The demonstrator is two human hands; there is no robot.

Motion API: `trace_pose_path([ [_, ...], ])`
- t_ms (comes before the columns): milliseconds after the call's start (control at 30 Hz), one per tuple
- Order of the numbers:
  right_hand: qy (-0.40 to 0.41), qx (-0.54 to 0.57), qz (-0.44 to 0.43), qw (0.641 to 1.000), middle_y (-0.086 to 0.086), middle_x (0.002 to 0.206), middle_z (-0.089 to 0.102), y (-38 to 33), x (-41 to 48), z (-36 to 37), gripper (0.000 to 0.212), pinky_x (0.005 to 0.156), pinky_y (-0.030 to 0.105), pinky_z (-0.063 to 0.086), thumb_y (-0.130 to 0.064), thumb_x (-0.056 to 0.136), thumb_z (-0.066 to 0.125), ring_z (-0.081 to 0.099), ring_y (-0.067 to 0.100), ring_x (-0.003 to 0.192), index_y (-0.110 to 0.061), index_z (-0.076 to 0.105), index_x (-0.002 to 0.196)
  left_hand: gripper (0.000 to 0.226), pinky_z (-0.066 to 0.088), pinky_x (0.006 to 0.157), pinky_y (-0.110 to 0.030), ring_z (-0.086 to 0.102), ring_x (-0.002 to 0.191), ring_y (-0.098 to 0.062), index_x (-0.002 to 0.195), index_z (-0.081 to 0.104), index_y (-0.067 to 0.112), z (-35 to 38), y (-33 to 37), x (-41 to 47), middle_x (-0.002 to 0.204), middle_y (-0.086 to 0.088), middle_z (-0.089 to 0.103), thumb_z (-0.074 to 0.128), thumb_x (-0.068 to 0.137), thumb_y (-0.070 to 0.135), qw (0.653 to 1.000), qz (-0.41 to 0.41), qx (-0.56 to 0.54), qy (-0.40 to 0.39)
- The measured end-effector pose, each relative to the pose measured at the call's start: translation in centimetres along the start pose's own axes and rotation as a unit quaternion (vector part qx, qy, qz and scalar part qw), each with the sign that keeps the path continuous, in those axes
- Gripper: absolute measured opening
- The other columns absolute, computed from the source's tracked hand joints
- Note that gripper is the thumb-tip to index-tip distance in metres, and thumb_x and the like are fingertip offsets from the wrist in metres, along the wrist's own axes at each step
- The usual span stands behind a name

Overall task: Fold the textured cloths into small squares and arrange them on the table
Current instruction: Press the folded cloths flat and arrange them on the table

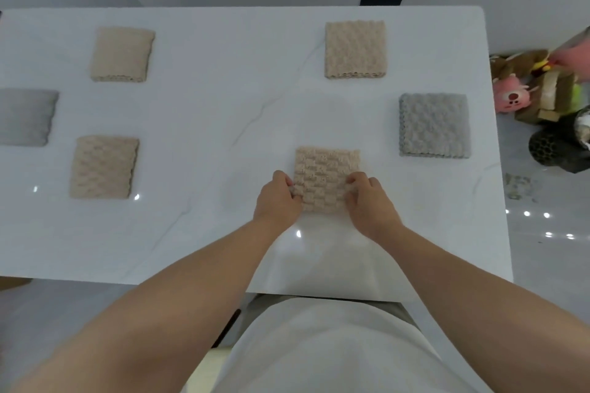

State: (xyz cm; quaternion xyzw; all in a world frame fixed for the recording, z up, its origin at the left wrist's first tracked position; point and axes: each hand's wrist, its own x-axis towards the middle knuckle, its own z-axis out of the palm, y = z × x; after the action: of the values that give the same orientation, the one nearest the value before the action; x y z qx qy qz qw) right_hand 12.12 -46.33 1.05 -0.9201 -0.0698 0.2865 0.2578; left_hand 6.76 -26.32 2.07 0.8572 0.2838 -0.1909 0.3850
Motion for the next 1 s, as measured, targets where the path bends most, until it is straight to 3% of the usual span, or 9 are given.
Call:
trace_pose_path([
  [67, 0.057, -0.056, -0.023, 0.997, 0.010, 0.124, 0.053, 0.4, 0.2, -0.2, 0.028, 0.085, 0.042, 0.048, -0.029, 0.104, 0.046, 0.054, 0.030, 0.107, -0.015, 0.051, 0.128, 0.027, 0.055, 0.072, -0.034, 0.064, 0.089, -0.019, 0.118, 0.048, 0.016, -0.4, 0.3, -0.2, 0.102, 0.003, 0.064, 0.059, 0.095, 0.024, 0.997, 0.028, 0.072, 0.012],
  [167, 0.149, -0.123, -0.083, 0.978, 0.013, 0.139, 0.054, 0.8, 0.8, -0.3, 0.035, 0.101, 0.047, 0.043, -0.026, 0.104, 0.048, 0.051, 0.035, 0.126, -0.007, 0.054, 0.132, 0.043, 0.049, 0.092, -0.037, 0.058, 0.117, -0.026, 0.135, 0.050, 0.009, -0.2, 0.3, 0.6, 0.133, -0.006, 0.057, 0.054, 0.098, 0.031, 0.941, 0.219, 0.239, 0.098],
  [267, 0.106, -0.172, -0.119, 0.972, 0.007, 0.167, 0.024, 0.5, 2.4, 0.1, 0.053, 0.124, 0.045, 0.021, -0.028, 0.109, 0.030, 0.020, 0.026, 0.154, -0.009, 0.029, 0.158, 0.054, 0.033, 0.119, -0.041, 0.035, 0.148, -0.028, 0.153, 0.037, 0.006, 0.8, 0.4, 2.9, 0.160, -0.011, 0.038, 0.037, 0.106, 0.032, 0.870, 0.360, 0.329, 0.080],
  [367, 0.033, -0.222, -0.127, 0.966, 0.002, 0.171, 0.000, 0.8, 4.1, 1.1, 0.059, 0.127, 0.039, 0.000, -0.038, 0.109, 0.014, -0.005, 0.017, 0.157, -0.013, 0.007, 0.163, 0.062, 0.013, 0.127, -0.042, 0.013, 0.157, -0.025, 0.160, 0.019, 0.006, 1.9, 0.2, 5.3, 0.168, -0.010, 0.019, 0.015, 0.108, 0.039, 0.843, 0.363, 0.396, 0.010],
  [467, 0.017, -0.229, -0.117, 0.966, 0.000, 0.171, -0.006, 1.9, 5.1, 2.1, 0.061, 0.127, 0.040, -0.004, -0.043, 0.109, 0.010, -0.013, 0.015, 0.156, -0.015, -0.002, 0.162, 0.067, 0.004, 0.128, -0.041, -0.001, 0.158, -0.023, 0.162, 0.005, 0.008, 2.7, -0.9, 6.9, 0.171, -0.009, 0.004, 0.006, 0.107, 0.046, 0.836, 0.355, 0.418, -0.024],
  [667, 0.039, -0.244, -0.107, 0.963, -0.001, 0.170, -0.010, 2.2, 5.1, 3.1, 0.061, 0.126, 0.051, -0.004, -0.045, 0.109, 0.008, -0.016, 0.015, 0.155, -0.016, -0.008, 0.160, 0.071, 0.004, 0.127, -0.048, -0.008, 0.157, -0.024, 0.162, -0.003, 0.011, 3.6, -2.0, 7.1, 0.171, -0.009, -0.004, 0.013, 0.106, 0.053, 0.867, 0.316, 0.384, 0.007],
  [900, -0.019, -0.304, -0.184, 0.934, 0.001, 0.169, -0.018, 4.2, 5.4, 0.8, 0.093, 0.126, 0.051, -0.005, -0.076, 0.098, 0.013, -0.019, 0.016, 0.155, -0.014, -0.015, 0.160, 0.103, 0.004, 0.126, -0.052, -0.014, 0.156, -0.024, 0.161, -0.011, 0.009, 1.0, -2.8, 8.4, 0.170, -0.009, -0.013, 0.012, 0.092, 0.082, 0.805, 0.378, 0.453, -0.057],
  [1000, -0.046, -0.331, -0.197, 0.922, 0.003, 0.168, -0.023, 4.4, 5.6, 0.3, 0.104, 0.126, 0.053, -0.004, -0.085, 0.091, 0.014, -0.023, 0.018, 0.154, -0.014, -0.022, 0.158, 0.109, 0.003, 0.125, -0.053, -0.016, 0.156, -0.025, 0.160, -0.014, 0.009, 0.9, -2.5, 8.4, 0.169, -0.009, -0.015, 0.014, 0.088, 0.086, 0.803, 0.369, 0.463, -0.063],
])
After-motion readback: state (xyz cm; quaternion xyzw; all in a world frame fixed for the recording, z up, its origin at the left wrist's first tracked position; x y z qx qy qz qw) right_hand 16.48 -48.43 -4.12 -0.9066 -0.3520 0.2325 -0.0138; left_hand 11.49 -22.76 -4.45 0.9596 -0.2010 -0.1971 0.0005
